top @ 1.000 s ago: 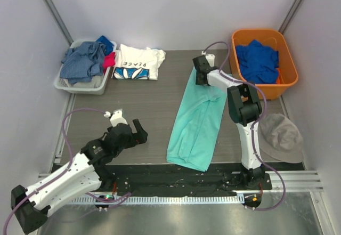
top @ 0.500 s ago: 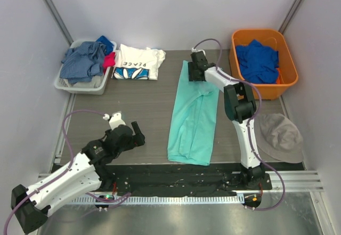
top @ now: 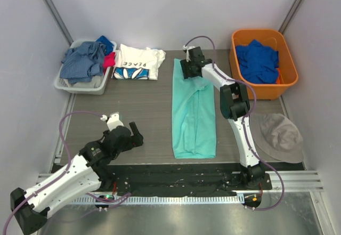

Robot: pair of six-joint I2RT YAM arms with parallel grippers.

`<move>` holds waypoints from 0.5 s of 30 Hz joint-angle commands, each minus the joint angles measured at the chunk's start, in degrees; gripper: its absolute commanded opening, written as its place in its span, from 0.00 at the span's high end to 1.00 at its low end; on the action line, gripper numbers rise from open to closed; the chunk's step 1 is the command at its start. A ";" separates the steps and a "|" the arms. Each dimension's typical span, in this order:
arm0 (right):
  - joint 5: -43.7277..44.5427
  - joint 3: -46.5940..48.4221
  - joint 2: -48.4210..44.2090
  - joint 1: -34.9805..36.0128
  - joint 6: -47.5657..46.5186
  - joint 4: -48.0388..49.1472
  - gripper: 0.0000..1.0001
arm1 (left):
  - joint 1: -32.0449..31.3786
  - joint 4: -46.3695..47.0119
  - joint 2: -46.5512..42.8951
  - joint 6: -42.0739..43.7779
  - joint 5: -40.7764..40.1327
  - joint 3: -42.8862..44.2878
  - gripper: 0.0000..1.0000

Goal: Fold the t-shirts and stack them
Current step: Fold the tshirt

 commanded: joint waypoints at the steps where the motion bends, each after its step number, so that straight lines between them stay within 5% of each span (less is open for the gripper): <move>1: -4.87 0.91 3.02 1.04 -1.24 -5.55 0.35 | -0.14 0.35 0.90 -0.81 -1.71 0.35 0.00; 15: -3.91 4.33 4.07 2.72 4.03 -5.38 0.33 | -0.14 1.06 0.82 -0.81 -1.88 0.44 0.00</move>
